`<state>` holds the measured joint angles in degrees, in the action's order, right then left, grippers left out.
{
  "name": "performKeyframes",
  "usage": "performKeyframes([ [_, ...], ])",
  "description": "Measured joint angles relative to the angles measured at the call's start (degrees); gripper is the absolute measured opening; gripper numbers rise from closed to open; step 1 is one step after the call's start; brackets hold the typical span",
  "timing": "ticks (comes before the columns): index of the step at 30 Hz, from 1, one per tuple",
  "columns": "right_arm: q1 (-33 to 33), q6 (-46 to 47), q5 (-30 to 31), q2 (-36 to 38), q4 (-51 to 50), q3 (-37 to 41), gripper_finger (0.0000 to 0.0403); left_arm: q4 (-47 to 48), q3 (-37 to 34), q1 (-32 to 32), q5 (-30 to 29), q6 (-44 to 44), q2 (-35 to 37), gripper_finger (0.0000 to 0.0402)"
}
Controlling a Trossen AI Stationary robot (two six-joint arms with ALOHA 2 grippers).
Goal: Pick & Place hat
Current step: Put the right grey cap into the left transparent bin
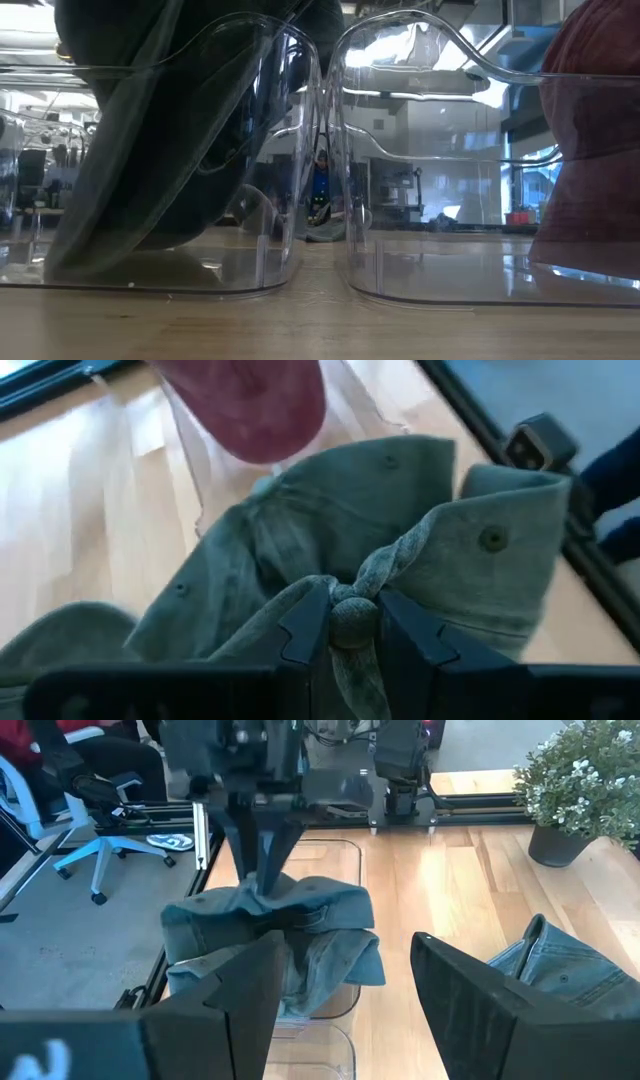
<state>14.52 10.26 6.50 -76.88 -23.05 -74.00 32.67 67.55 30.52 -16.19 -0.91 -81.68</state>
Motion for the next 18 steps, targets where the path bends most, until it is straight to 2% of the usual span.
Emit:
performKeyframes([
  [11,0.0,0.0,0.0,0.0,-0.02,0.0,0.022,-1.7,0.0,0.02,-3.39,2.58,-0.64,0.0074],
  [18,0.0,0.0,0.0,0.0,-0.02,0.0,0.022,-1.7,0.0,-0.75,-4.41,0.1,-0.64,0.0099],
])
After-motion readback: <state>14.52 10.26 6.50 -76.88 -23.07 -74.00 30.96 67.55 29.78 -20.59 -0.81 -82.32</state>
